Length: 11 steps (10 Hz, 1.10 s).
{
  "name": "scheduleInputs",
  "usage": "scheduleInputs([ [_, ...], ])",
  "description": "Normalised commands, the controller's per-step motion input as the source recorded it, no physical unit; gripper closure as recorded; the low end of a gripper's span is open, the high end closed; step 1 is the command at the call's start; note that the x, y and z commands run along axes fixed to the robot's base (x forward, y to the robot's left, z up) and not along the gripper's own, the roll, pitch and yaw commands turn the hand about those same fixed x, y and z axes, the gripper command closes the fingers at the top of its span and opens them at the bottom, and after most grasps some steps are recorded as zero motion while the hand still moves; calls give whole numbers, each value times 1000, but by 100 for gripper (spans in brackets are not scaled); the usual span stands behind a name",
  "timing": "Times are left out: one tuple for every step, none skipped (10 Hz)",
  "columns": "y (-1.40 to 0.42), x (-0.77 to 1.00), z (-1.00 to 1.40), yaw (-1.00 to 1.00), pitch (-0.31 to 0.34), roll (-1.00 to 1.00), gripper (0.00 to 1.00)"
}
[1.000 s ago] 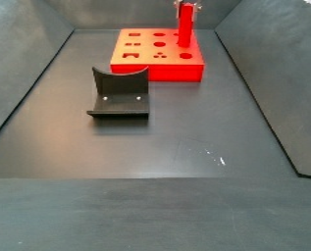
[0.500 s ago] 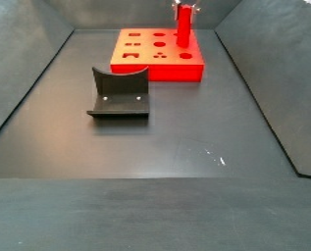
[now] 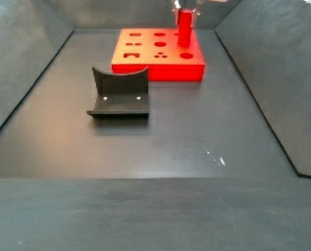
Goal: Insert the star object.
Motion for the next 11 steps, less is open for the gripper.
scheduleInputs([
  [-86,134,-626,0,-100,93,100],
  [-29,186,-729,0,-34,93,100],
  [0,194,-1000,0,0,-3,100],
  [43,137,-951,0,0,-114,100],
  [37,34,-977,0,0,-66,100],
  [-43,0,-729,0,-59,146,100],
  [-103,0,-771,0,-150,191,100],
  [-94,-20,-734,0,-187,196,100],
  [-77,0,-786,0,-169,174,100],
  [0,60,-834,0,-44,84,100],
  [0,151,-1000,-126,0,0,100],
])
